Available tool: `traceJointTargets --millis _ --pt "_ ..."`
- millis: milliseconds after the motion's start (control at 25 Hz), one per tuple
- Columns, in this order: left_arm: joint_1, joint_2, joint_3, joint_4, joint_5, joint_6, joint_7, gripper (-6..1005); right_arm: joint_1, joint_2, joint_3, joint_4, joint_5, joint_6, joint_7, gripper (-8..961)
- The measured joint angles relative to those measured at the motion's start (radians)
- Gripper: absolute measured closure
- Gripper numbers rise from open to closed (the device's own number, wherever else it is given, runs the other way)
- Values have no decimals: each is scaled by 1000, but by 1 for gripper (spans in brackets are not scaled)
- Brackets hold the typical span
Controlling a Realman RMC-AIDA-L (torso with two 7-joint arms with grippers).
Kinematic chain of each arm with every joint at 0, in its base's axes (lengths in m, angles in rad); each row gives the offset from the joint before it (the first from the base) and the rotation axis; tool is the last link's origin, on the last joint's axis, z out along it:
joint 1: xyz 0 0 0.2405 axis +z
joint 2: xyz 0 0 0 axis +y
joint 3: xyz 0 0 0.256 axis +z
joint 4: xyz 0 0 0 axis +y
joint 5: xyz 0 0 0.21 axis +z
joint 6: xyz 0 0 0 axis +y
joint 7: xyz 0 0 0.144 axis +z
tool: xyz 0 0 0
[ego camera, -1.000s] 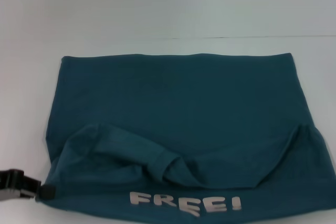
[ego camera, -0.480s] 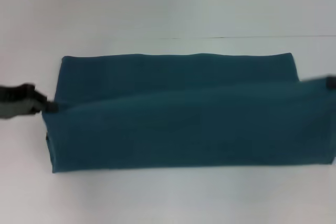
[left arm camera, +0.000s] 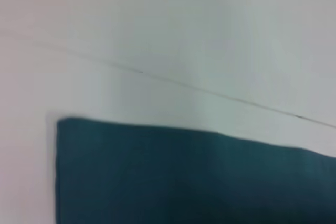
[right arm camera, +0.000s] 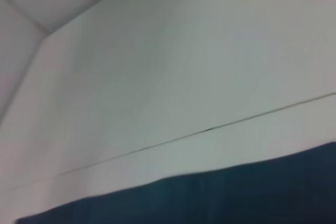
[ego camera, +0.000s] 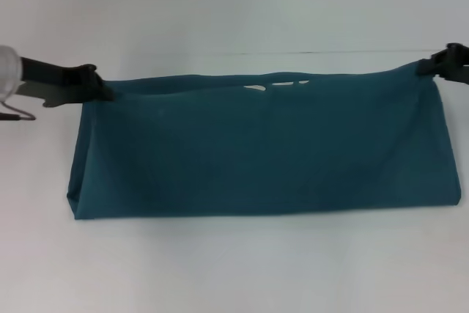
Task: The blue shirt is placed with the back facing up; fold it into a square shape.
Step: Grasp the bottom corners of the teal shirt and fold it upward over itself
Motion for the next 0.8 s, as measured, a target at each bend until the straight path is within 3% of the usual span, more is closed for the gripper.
traceJointTargets --millis 200,400,800 --pt "-14 -35 41 -30 1 -170 -1 992 18 35 -76 60 -1 204 0 903" --pt "-12 -49 42 -65 2 -283 -1 992 29 59 -92 72 4 317 0 903" --pt "-6 -54 42 -94 -4 -368 -24 992 71 70 -100 131 7 435 -8 902"
